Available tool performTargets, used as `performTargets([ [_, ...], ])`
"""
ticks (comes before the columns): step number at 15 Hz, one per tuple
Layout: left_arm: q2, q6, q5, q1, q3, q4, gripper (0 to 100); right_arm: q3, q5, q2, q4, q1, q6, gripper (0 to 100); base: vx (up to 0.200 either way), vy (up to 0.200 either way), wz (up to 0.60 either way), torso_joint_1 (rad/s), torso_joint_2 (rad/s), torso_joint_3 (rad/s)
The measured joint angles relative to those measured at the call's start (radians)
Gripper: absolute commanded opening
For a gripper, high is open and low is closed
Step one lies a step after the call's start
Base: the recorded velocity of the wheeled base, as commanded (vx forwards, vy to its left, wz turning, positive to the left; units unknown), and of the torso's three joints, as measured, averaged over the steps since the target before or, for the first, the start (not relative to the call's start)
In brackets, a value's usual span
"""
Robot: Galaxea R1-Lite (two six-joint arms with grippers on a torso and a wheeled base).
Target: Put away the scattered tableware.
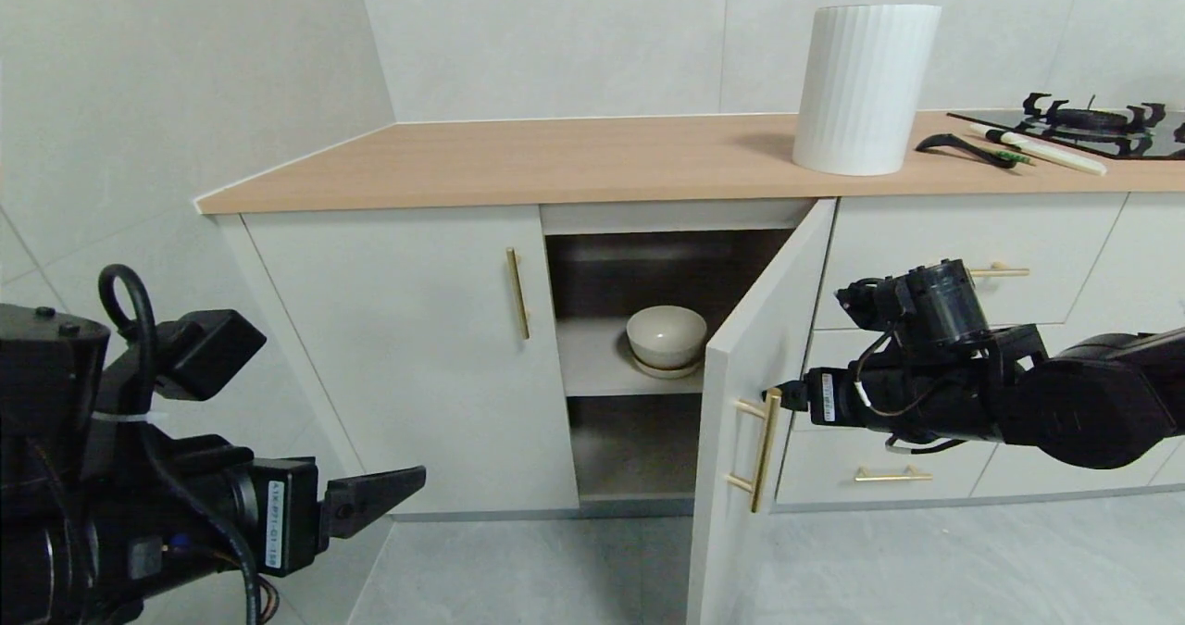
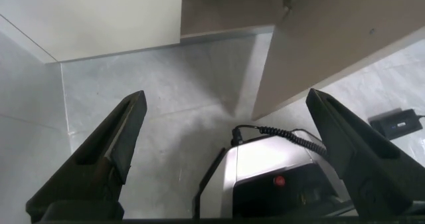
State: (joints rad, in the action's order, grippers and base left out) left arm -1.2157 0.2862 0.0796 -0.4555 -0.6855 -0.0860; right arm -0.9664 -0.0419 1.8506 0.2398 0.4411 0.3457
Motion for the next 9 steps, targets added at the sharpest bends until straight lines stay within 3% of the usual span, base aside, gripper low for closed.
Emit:
performTargets([
  [3, -0.002, 0.0, 0.001, 0.001, 0.0, 0.0, 100, 0.004, 0.0, 0.027, 0.071, 0.001, 0.045, 100, 0.0, 0.0, 0.0, 0.0, 0.0, 0.0],
  [8, -0.002, -0.003, 0.001, 0.002, 0.001, 0.0, 100, 0.0, -0.004, 0.067, 0.121, 0.004, 0.071, 100, 0.2, 0.0, 0.0, -0.001, 0.0, 0.0],
  [9, -0.003, -0.003, 0.002, 0.003, 0.001, 0.0, 100, 0.001, -0.007, 0.076, 0.145, 0.003, 0.077, 100, 0.0, 0.0, 0.0, 0.0, 0.0, 0.0],
])
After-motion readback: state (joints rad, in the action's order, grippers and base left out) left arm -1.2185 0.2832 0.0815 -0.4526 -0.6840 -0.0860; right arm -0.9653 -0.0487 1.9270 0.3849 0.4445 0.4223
